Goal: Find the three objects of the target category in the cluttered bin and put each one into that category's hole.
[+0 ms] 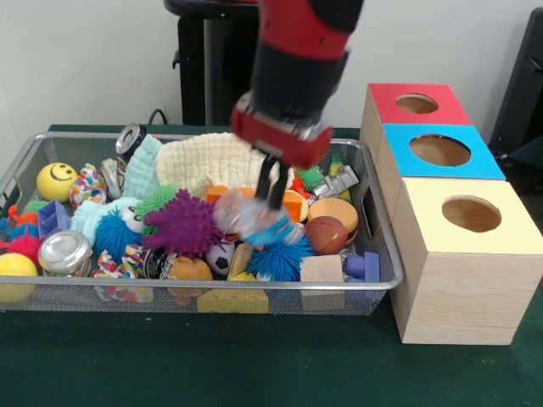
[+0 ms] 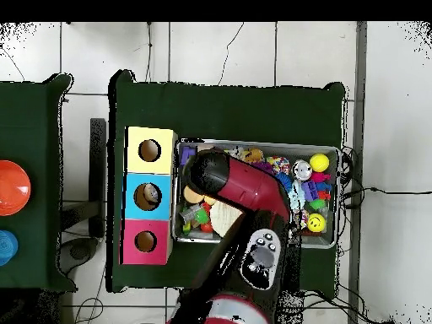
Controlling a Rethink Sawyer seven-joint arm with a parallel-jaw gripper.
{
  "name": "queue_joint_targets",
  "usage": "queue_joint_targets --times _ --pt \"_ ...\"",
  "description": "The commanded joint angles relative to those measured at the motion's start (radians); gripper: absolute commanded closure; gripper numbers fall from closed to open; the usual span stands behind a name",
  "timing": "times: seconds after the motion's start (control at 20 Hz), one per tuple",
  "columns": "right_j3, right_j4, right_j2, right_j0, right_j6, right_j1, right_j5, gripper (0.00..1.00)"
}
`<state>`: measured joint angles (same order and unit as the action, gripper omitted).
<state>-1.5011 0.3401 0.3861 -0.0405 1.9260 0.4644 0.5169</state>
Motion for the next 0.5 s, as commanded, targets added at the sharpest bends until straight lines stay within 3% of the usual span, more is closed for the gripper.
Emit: queue_joint_targets --times 0.05,0.5 --pt "0.023 -0.029 0.084 -0.089 0.225 0.183 0.298 1.00" --pt "-0.008 -0.004 0.046 -0.055 0.182 0.200 0.272 1.00"
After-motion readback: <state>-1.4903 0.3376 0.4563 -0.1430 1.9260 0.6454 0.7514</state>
